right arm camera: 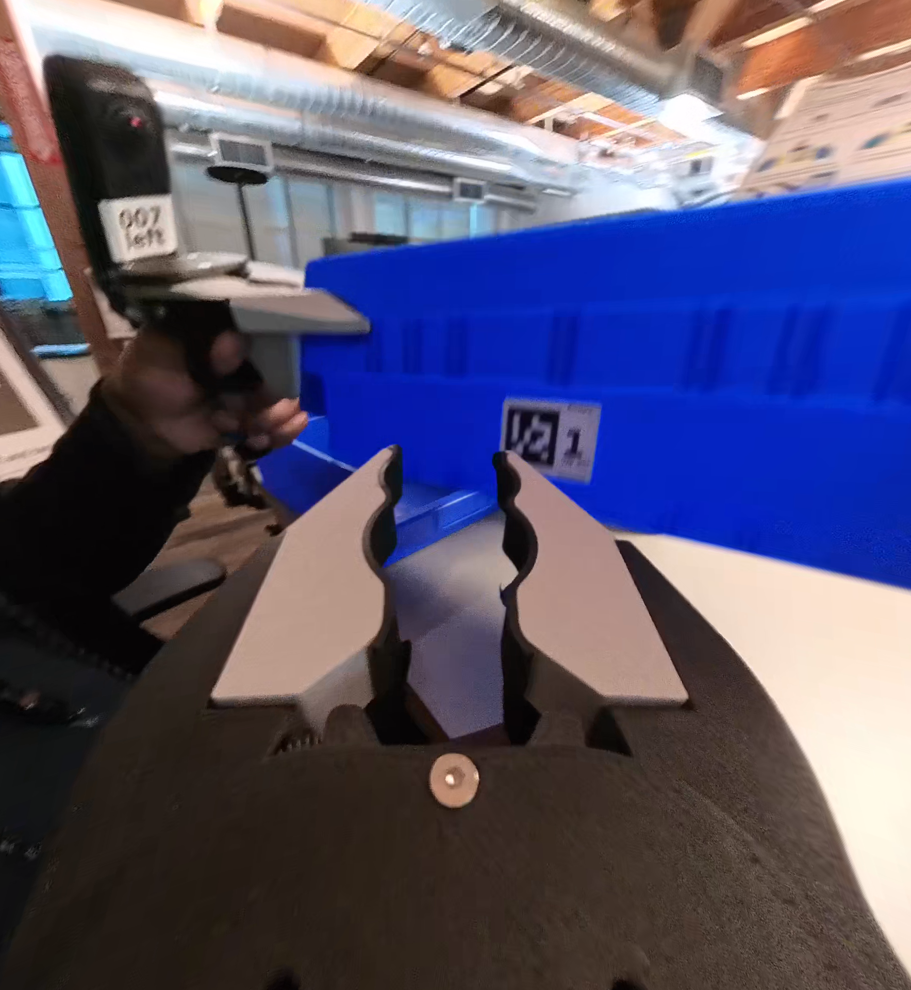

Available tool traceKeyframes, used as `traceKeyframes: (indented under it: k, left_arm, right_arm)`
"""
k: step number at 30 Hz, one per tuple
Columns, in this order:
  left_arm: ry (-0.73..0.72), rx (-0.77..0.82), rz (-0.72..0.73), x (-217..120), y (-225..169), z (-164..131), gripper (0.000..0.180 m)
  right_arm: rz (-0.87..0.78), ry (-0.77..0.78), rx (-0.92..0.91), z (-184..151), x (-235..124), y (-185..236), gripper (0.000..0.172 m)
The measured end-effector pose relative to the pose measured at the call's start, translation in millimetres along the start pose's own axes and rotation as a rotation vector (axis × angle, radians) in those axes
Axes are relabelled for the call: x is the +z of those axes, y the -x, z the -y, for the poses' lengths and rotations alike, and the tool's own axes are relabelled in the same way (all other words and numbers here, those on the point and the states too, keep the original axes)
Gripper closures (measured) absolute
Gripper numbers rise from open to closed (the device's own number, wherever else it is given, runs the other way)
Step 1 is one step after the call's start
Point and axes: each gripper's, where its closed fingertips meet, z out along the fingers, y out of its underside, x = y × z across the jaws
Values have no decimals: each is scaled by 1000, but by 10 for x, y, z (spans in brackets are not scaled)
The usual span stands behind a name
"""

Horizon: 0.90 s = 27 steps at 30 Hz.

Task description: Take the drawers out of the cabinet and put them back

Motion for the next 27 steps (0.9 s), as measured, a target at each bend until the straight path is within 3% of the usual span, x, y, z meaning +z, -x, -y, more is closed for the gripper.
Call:
traceKeyframes:
  k: [7,8,15,17,20,24,27]
  left_arm:
    - [107,-44,-75,594,-248,-478,176]
    - [109,-55,-83,643,-265,-559,177]
    - [144,-13,-60,869,-275,-1028,177]
    - [148,-16,-52,866,-289,-1088,160]
    - [122,6,-10,708,-270,-1022,126]
    - [57,73,165,173,16,-857,117]
    - [97,94,350,-344,397,-943,114]
  right_arm:
    - [-193,-23,132,-135,-241,-572,135]
    - [-202,-15,149,-194,-255,-614,142]
    - [-322,86,214,-550,-229,-892,139]
    - [-353,119,234,-633,-226,-943,140]
    - [-390,175,220,-742,-223,-980,135]
    - [-407,202,173,-650,-208,-896,134]
    - [-439,218,92,-565,-150,-786,129]
